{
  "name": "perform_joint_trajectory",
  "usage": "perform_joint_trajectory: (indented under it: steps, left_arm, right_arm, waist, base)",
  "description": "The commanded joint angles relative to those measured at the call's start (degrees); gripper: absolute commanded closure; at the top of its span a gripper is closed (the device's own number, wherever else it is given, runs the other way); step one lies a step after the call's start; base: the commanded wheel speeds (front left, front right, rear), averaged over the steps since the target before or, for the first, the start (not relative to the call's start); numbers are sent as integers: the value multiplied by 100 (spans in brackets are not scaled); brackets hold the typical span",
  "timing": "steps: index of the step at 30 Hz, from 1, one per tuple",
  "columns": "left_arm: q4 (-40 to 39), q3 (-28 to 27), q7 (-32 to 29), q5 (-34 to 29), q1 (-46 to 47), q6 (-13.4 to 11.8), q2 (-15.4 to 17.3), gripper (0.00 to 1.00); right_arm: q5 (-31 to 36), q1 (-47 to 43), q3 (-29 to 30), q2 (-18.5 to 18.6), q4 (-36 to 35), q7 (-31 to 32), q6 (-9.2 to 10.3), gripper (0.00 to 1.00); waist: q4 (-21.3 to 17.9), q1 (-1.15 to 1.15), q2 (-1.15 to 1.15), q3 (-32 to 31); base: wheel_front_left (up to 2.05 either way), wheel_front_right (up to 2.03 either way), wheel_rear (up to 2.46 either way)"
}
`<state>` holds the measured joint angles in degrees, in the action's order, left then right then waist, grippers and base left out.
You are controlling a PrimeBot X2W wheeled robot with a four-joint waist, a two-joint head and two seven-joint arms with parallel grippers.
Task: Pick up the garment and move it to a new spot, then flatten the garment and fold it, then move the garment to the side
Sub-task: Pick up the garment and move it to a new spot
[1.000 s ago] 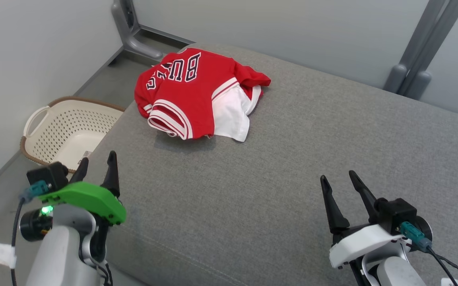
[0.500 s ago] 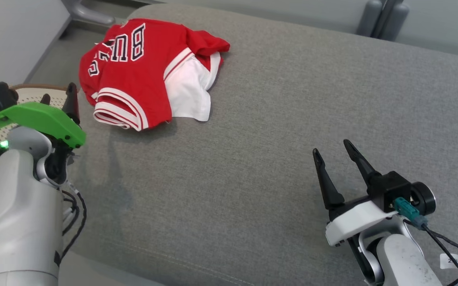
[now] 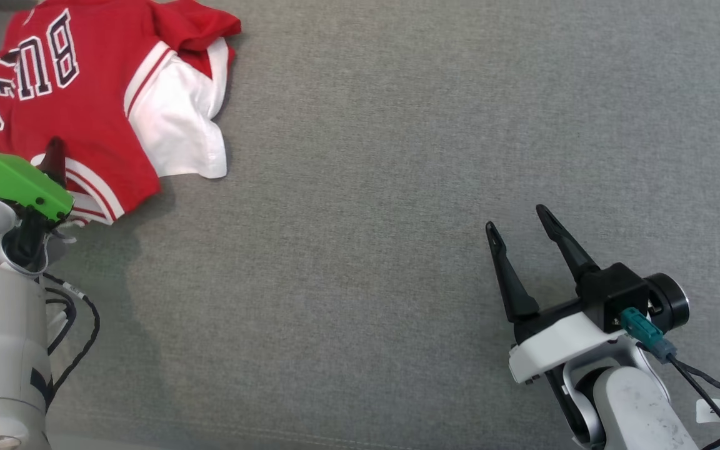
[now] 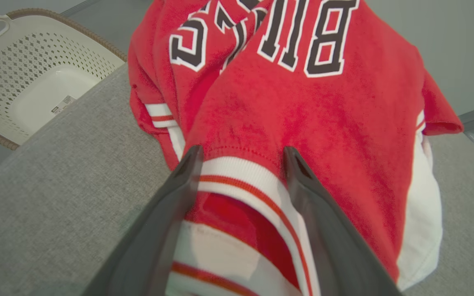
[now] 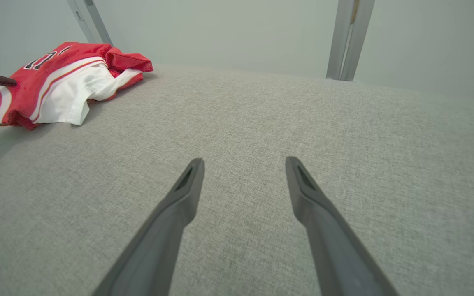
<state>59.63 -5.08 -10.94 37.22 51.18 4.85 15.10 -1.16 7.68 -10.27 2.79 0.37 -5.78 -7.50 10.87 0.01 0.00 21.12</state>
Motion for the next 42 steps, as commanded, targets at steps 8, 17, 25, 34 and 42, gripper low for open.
perform_joint_trajectory:
  steps: [8,17,25,34,42]
  left_arm:
    - [164,200,-125,-192,154,-275,198,100]
    - [-420,558,811,-726,436,-338,461,100]
    - [-1008,1074,1052,-1111,942,-229,215,100]
    - [-1764,1553,758,-970,1412,36,-554,100]
    - [-2510,1843,418,-522,1467,178,-1037,100]
  right_arm:
    - [-198,-36,-56,18,132,-109,2,0]
    - [-593,4,-251,18,556,-387,2,0]
    - [-988,-135,-331,18,968,-640,2,0]
    - [-1150,-152,-429,18,1116,-743,2,0]
    - [-1179,-17,-489,17,1151,-787,1,0]
  waist:
    - [-273,-1,0,-92]
    - [-282,-1,0,-922]
    - [-647,-1,0,-1738]
    - [-1320,-1,0,-1983]
    - [-2142,-1,0,-1817]
  base:
    - [0,0,0]
    - [0,0,0]
    - [0,0,0]
    - [0,0,0]
    - [0,0,0]
